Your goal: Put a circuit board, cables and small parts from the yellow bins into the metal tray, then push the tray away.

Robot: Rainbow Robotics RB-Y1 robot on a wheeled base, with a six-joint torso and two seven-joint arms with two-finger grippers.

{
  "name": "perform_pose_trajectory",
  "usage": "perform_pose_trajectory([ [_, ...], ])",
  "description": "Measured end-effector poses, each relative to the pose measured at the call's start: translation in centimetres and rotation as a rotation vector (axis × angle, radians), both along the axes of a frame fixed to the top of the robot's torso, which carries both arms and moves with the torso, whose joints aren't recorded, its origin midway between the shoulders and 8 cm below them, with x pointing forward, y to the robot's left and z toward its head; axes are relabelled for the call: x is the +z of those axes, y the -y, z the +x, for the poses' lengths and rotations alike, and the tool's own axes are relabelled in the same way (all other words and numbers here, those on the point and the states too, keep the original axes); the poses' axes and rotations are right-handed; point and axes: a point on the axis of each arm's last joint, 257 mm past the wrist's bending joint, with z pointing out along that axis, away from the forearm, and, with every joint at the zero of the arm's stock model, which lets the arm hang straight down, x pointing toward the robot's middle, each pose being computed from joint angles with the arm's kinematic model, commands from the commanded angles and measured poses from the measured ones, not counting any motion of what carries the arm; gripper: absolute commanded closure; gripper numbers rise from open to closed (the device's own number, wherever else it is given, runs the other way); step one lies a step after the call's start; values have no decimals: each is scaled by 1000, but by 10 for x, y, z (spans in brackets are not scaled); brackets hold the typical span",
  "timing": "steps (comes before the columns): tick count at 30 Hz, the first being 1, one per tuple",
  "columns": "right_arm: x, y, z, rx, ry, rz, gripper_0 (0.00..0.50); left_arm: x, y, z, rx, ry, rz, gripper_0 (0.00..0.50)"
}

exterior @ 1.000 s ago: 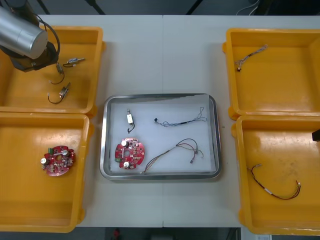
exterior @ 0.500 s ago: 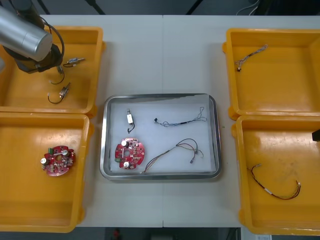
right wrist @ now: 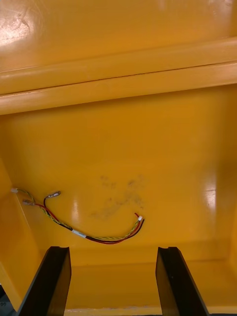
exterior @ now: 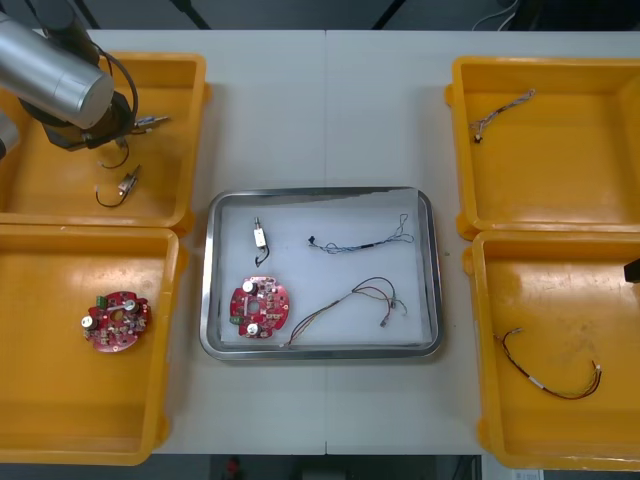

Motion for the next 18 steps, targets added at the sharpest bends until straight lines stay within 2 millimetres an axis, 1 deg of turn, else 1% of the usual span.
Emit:
perform_pose_trajectory([
  [10,0,0,0,0,0,0,0,-12,13,3,-8,14,-8,0],
  [18,0,0,0,0,0,0,0,-17,14,4,-3,24,-19,0],
])
